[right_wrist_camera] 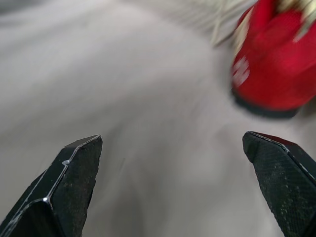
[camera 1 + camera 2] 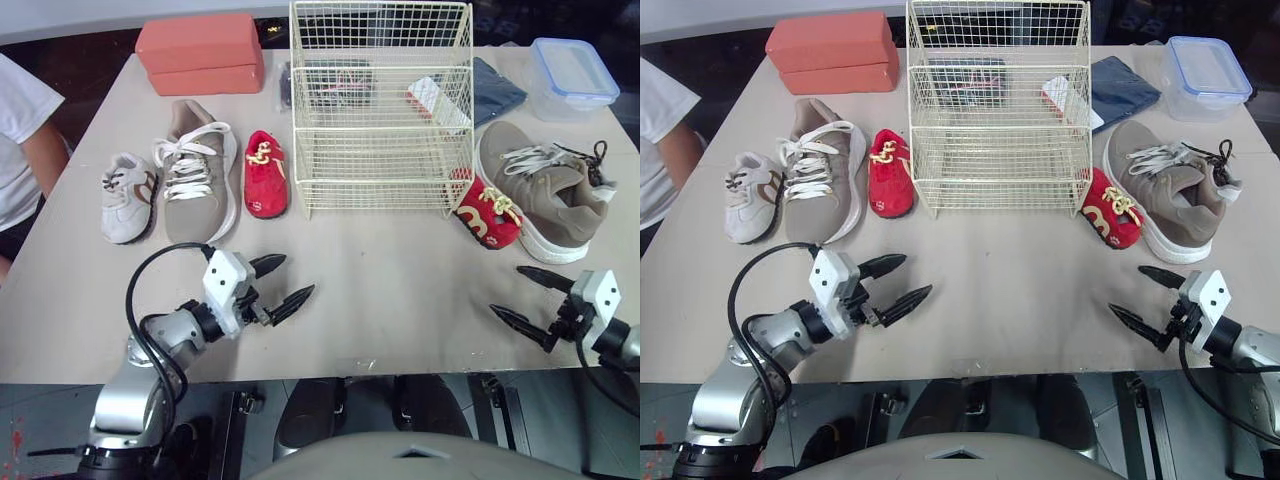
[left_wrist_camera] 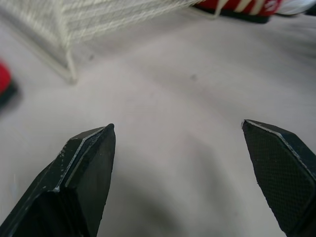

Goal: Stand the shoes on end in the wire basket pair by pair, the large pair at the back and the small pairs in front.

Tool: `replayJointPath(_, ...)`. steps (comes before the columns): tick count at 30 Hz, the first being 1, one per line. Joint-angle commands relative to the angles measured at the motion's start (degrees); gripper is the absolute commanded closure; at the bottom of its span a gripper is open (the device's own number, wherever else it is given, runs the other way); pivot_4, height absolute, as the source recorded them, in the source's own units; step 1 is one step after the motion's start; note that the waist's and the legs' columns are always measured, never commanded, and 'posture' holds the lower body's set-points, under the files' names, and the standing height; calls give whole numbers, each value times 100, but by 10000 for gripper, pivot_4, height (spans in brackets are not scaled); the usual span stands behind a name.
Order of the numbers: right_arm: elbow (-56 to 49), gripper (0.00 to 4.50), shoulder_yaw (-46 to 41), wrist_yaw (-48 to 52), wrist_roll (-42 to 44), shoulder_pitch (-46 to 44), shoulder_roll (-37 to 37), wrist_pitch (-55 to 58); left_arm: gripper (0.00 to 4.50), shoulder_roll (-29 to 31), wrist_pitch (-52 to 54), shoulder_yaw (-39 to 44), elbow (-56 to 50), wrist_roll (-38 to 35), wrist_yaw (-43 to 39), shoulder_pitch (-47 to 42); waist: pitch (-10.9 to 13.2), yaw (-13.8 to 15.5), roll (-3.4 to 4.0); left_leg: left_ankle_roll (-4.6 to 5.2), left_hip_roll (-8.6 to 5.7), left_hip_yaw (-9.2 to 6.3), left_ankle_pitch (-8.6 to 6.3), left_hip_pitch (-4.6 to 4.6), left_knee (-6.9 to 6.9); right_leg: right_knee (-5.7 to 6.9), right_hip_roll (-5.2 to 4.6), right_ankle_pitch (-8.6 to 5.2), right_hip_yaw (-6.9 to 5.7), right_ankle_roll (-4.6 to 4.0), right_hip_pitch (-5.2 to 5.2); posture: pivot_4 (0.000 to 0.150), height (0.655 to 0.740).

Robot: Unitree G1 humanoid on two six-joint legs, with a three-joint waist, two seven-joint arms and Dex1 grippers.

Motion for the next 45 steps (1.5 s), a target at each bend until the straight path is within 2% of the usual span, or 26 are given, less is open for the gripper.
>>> replayJointPath(1,-282,0,-883,-442,520,-97,27,49,671,450,484,181,-696,-855,-442,-657,3,26,1,0,0,-3,0,-2,2,0,0,0,-4,0,0,1500,7400)
replayJointPath(6,-377,0,-1621,-1278,650,-361,5,282,671,895,1241,243,-938,-1943,-695,-1773,3,-10,1,-24,-8,-13,13,-3,5,-7,-3,0,-15,1,11,1500,7400)
replayJointPath(10,-150,0,-1678,-1919,491,-669,-107,816,671,1136,1686,148,-1004,-2472,-859,-2499,4,-34,0,-30,-5,-12,16,1,5,-3,14,3,-13,8,13,1500,7400)
replayJointPath(16,-303,0,-1379,-1911,888,-910,-229,1805,671,1510,1963,80,-936,-2436,-919,-3092,7,-18,-2,-28,-7,-8,16,1,13,-5,42,8,-10,19,18,1500,7400)
replayJointPath(24,-119,0,-1057,-1962,644,-1095,-246,2168,671,1858,2307,-6,-1012,-2509,-954,-3544,17,-29,-19,-27,-7,-7,16,3,15,-4,54,10,-13,25,19,1500,7400)
replayJointPath(25,-106,5158,-1056,-1961,661,-1122,-233,2208,0,1849,2348,-7,-1005,-2549,-929,-3569,17,-33,-19,-27,-7,-7,16,4,15,-4,55,10,-14,25,19,1500,7400)
replayJointPath(29,-95,20290,-1029,-1902,634,-1119,-241,2290,0,1807,2395,-40,-995,-2536,-896,-3645,20,-56,-24,-28,-3,-7,17,5,14,-2,57,10,-10,25,20,1500,7400)
replayJointPath(30,-94,26366,-1031,-1907,631,-1132,-224,2293,0,1789,2378,-59,-976,-2503,-896,-3672,20,-56,-24,-28,-3,-7,17,5,15,-2,57,10,-9,26,20,1500,7400)
replayJointPath(31,-92,26366,-1031,-1914,615,-1143,-206,2274,0,1774,2370,-78,-954,-2481,-896,-3697,20,-57,-24,-28,-3,-7,17,5,15,-2,58,10,-9,26,20,1500,7400)
replayJointPath(32,-90,32134,-1029,-1921,595,-1157,-190,2241,0,1764,2364,-94,-933,-2466,-902,-3715,20,-56,-25,-28,-3,-7,17,6,15,-3,58,10,-9,27,21,1500,7400)
replayJointPath(34,-115,39756,-1059,-1943,575,-1161,-158,2177,0,1749,2344,-131,-904,-2430,-924,-3743,20,-54,-25,-28,-3,-7,17,5,15,-3,58,11,-10,27,21,1500,7400)
replayJointPath(36,-143,44873,-1098,-1972,525,-1158,-136,2103,0,1734,2322,-160,-879,-2400,-938,-3767,21,-52,-25,-28,-3,-7,17,5,14,-3,58,10,-10,27,21,1500,7400)
replayJointPath(40,-223,44873,-1450,-2263,285,-1408,-64,1417,0,1643,2266,-238,-763,-2272,-934,-3849,26,-39,-24,-29,-4,-7,17,5,15,-3,58,11,-11,27,21,1500,7400)
replayJointPath(45,-494,44873,-1684,-2664,-270,-2141,-213,259,0,1546,2150,-239,-489,-2113,-1023,-3930,62,-43,16,-28,-9,8,18,3,17,4,58,12,-11,30,10,1500,7400)
